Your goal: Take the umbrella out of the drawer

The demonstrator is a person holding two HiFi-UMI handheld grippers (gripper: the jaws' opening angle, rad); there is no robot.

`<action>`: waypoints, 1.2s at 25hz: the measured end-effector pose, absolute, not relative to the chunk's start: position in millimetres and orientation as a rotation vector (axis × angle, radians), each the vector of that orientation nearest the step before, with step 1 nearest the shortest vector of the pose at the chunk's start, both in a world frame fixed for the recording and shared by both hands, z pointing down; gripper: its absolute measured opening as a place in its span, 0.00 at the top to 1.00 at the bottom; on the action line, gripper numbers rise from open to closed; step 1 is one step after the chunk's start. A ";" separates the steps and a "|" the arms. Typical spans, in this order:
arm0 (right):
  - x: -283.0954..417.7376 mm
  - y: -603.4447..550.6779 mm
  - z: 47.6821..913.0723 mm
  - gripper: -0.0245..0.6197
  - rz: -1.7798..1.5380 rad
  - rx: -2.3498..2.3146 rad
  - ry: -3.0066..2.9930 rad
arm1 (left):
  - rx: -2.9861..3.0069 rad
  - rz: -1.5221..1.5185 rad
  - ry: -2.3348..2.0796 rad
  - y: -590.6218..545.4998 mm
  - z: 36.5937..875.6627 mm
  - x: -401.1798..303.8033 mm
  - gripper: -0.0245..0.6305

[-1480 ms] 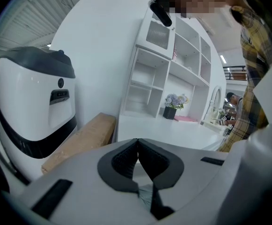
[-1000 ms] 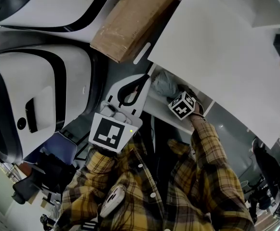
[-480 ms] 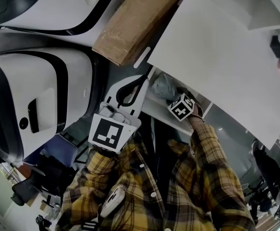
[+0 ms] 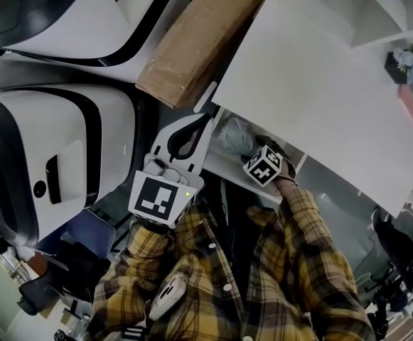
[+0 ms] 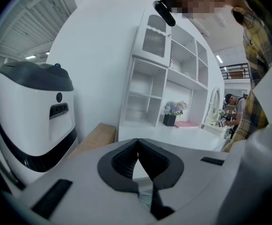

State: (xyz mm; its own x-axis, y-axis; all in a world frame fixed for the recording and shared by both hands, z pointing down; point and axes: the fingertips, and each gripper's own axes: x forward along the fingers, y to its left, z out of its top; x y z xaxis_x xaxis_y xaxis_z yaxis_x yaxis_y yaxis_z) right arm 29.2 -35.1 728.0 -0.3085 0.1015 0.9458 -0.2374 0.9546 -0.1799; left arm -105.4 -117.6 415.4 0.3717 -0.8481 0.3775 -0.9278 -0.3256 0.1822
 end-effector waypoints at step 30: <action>2.0 -50.3 535.0 0.48 0.056 0.254 -2.181 | 2.485 0.200 -1.609 -122.6 312.8 -83.2 0.93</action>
